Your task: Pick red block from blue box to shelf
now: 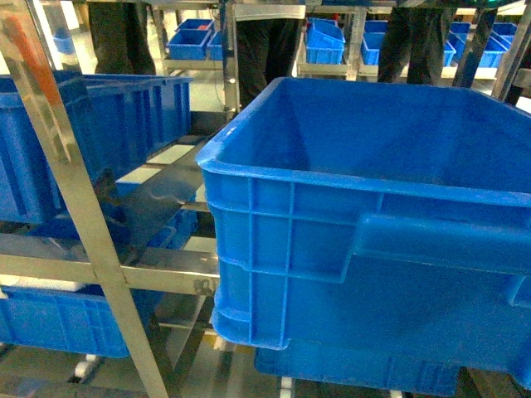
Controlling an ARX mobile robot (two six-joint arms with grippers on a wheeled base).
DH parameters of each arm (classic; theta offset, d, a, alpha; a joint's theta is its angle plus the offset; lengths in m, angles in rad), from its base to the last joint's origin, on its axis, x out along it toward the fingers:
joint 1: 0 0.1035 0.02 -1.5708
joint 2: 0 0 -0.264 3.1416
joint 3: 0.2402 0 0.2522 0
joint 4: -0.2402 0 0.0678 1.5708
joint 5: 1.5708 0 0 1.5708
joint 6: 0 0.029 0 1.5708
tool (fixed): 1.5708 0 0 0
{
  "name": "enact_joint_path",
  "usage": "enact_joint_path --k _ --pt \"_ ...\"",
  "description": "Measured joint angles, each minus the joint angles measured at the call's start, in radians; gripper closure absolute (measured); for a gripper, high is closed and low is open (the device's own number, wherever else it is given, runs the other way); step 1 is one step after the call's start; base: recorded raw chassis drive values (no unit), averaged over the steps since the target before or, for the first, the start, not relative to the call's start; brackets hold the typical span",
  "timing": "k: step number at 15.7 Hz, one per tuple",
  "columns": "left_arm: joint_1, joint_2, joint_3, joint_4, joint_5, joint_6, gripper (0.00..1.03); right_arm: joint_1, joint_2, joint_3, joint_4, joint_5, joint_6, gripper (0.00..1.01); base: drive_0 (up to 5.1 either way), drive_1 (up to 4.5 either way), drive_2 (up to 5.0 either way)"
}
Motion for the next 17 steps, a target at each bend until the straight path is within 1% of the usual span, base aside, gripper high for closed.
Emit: enact_joint_path --k 17 --pt "0.000 0.000 0.000 0.000 0.000 0.000 0.05 0.000 0.000 0.000 0.000 0.000 0.000 0.73 0.0 0.00 0.0"
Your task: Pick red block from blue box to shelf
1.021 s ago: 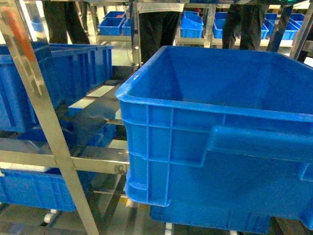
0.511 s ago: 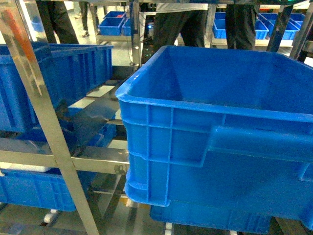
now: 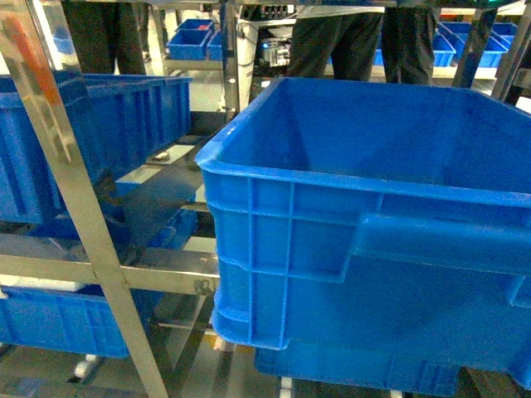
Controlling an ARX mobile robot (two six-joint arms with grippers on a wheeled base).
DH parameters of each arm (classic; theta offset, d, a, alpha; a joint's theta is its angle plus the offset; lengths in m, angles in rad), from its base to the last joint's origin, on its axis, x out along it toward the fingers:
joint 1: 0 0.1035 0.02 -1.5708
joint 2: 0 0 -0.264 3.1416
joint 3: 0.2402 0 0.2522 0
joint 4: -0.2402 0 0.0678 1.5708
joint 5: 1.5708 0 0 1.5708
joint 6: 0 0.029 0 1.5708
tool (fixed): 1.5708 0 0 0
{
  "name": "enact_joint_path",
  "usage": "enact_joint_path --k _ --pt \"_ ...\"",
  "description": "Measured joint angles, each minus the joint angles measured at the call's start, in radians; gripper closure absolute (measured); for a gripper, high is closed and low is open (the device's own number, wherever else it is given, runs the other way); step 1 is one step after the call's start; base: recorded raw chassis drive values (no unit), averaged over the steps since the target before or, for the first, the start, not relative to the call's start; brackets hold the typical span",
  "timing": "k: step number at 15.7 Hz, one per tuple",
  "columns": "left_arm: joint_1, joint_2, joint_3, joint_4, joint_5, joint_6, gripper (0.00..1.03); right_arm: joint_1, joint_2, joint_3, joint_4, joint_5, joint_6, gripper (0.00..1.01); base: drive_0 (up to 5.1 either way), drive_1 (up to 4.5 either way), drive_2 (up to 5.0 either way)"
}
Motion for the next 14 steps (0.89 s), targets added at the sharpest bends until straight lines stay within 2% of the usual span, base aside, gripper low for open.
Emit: enact_joint_path --k 14 --pt "0.000 0.000 0.000 0.000 0.000 0.000 0.05 0.000 0.000 0.000 0.000 0.000 0.000 0.73 0.0 0.00 0.0"
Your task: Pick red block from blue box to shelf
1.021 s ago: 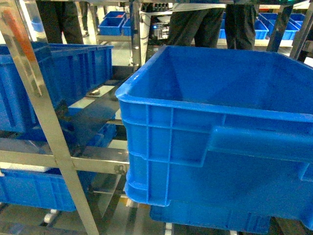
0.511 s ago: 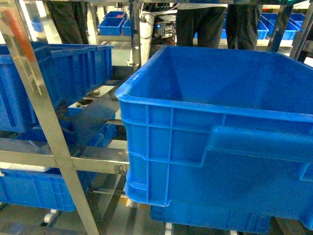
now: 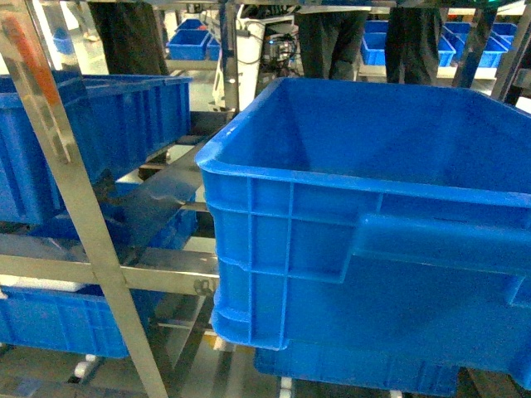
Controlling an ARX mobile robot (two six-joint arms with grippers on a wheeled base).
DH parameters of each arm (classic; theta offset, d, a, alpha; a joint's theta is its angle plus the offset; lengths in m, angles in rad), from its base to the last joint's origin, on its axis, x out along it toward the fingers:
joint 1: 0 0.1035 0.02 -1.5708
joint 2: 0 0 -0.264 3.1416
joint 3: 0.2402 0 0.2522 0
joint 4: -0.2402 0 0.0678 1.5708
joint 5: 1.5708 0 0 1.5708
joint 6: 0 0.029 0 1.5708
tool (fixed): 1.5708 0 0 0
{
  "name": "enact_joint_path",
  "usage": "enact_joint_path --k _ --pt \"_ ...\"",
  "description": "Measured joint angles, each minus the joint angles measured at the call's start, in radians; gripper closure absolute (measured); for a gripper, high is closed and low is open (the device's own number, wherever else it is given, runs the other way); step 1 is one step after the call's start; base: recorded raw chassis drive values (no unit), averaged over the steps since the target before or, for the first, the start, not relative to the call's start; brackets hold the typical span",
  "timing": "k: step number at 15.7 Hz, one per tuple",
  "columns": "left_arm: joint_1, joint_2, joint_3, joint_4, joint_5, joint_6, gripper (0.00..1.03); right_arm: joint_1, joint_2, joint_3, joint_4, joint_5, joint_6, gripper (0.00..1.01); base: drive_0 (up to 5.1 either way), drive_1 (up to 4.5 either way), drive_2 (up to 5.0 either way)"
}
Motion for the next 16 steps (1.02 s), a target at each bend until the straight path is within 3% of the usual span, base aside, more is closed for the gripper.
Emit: enact_joint_path --k 3,4,6,16 --pt "0.000 0.000 0.000 0.000 0.000 0.000 0.05 0.000 0.000 0.002 -0.016 -0.003 -0.003 0.73 0.0 0.00 0.0" --pt "0.000 0.000 0.000 0.000 0.000 0.000 0.05 -0.019 0.001 0.061 -0.217 -0.084 -0.045 0.73 0.0 0.00 0.0" --pt "0.000 0.000 0.000 0.000 0.000 0.000 0.05 -0.027 0.011 0.111 -0.366 -0.134 -0.089 0.73 0.0 0.00 0.0" --pt "0.000 0.000 0.000 0.000 0.001 0.000 0.05 -0.026 0.012 0.113 -0.397 -0.144 -0.117 0.73 0.0 0.00 0.0"
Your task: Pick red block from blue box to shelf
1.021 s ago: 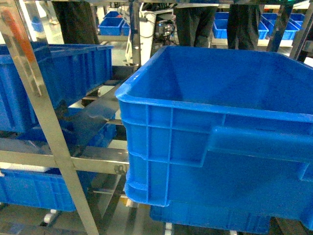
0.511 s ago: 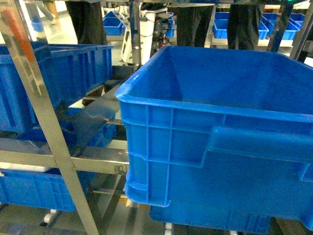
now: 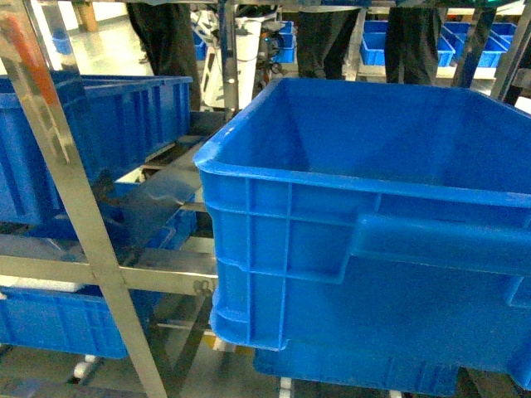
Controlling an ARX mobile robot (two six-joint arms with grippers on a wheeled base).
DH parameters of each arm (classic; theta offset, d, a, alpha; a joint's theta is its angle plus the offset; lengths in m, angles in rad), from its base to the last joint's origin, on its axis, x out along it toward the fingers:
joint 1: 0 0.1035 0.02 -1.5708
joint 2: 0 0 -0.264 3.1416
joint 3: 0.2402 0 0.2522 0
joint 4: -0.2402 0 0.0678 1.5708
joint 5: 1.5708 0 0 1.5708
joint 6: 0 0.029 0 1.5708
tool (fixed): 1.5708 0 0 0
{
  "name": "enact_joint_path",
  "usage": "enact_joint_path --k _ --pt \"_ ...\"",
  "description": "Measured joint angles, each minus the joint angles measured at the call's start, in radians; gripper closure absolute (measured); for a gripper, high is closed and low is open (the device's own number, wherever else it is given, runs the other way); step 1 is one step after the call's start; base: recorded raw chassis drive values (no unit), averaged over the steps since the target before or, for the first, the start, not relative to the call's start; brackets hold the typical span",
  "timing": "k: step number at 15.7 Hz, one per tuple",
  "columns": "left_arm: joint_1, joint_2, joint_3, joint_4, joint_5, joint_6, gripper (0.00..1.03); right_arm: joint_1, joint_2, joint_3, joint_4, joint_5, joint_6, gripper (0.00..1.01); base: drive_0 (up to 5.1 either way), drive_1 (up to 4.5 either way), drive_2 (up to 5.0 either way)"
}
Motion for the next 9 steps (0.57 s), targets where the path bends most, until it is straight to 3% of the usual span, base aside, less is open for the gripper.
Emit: enact_joint_path --k 4,6,9 --pt "0.000 0.000 0.000 0.000 0.000 0.000 0.05 0.016 0.028 0.012 0.032 0.004 -0.002 0.73 0.0 0.00 0.0" --pt "0.000 0.000 0.000 0.000 0.000 0.000 0.05 0.061 0.154 0.100 0.061 0.005 0.028 0.73 0.0 0.00 0.0" --pt "0.000 0.000 0.000 0.000 0.000 0.000 0.05 0.098 0.372 0.253 0.063 -0.040 0.105 0.73 0.0 0.00 0.0"
